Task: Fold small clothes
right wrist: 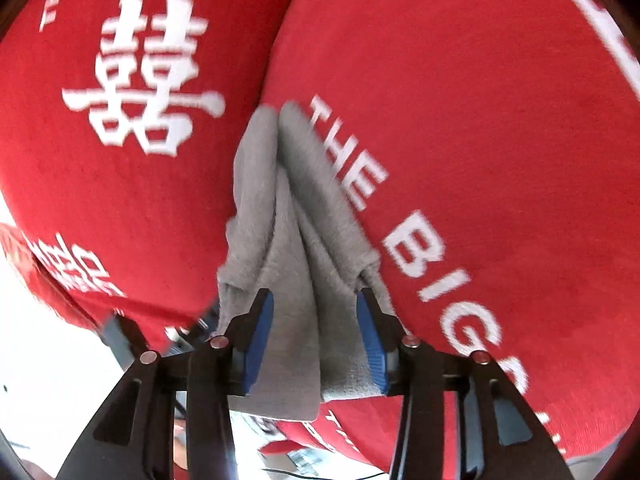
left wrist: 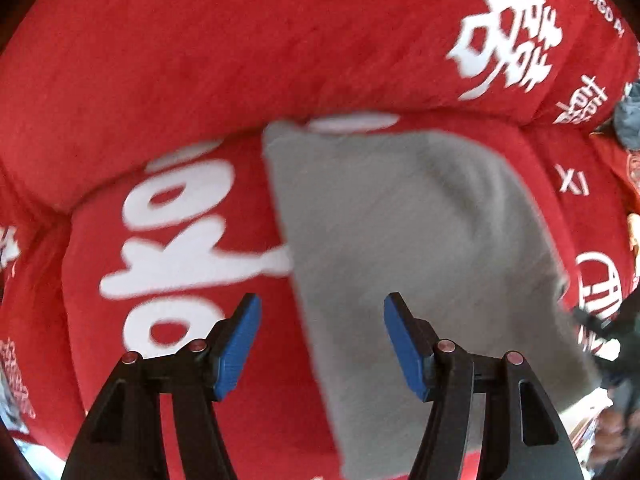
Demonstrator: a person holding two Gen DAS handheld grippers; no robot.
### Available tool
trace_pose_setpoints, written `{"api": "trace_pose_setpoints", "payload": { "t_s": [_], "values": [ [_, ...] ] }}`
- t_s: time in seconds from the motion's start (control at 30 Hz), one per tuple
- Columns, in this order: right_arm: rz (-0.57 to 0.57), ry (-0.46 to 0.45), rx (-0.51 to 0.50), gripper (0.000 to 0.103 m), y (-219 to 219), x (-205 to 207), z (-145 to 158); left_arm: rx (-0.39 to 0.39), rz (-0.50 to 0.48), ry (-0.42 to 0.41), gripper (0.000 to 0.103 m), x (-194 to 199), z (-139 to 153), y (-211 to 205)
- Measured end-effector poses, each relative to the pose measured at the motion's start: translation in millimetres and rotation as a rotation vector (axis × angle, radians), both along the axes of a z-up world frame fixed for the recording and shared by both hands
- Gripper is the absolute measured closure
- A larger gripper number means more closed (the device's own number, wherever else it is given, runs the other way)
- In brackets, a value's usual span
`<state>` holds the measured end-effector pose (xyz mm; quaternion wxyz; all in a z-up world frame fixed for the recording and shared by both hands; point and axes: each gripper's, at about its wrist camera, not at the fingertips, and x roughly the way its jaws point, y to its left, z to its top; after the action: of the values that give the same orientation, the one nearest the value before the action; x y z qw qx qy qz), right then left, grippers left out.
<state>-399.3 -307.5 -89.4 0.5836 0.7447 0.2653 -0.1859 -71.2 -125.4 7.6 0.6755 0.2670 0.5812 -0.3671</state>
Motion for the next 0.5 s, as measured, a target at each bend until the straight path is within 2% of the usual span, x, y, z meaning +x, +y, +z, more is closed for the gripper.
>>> {"api": "trace_pose_setpoints", "payload": {
  "t_s": [0.07, 0.13, 0.2, 0.37, 0.43, 0.5],
  "values": [
    [0.021, 0.038, -0.042, 0.051, 0.6, -7.6, 13.5, 0.009, 0.015, 0.043, 0.038, 2.3, -4.5, 16.1],
    [0.075, 0.083, -0.103, 0.050, 8.0, -6.1, 27.9, -0.015, 0.044, 0.114, 0.038, 1.3, -7.6, 30.8],
    [0.134, 0.124, -0.175, 0.050, 19.7, 3.9, 46.3, -0.026, 0.058, 0.150, 0.038, 0.6, -8.7, 34.5],
    [0.318, 0.165, -0.361, 0.050, 17.6, 51.9, 72.3, -0.051, 0.047, 0.085, 0.038, 5.9, -3.8, 21.6],
    [0.344, 0.178, -0.374, 0.050, -0.1, 74.1, 63.9, -0.070, 0.051, 0.066, 0.038, 11.0, -6.0, 13.1],
    [0.351, 0.187, -0.328, 0.050, -19.8, 93.0, 44.7, -0.076, 0.059, 0.061, 0.038, 17.3, -9.0, 2.8]
  ]
}}
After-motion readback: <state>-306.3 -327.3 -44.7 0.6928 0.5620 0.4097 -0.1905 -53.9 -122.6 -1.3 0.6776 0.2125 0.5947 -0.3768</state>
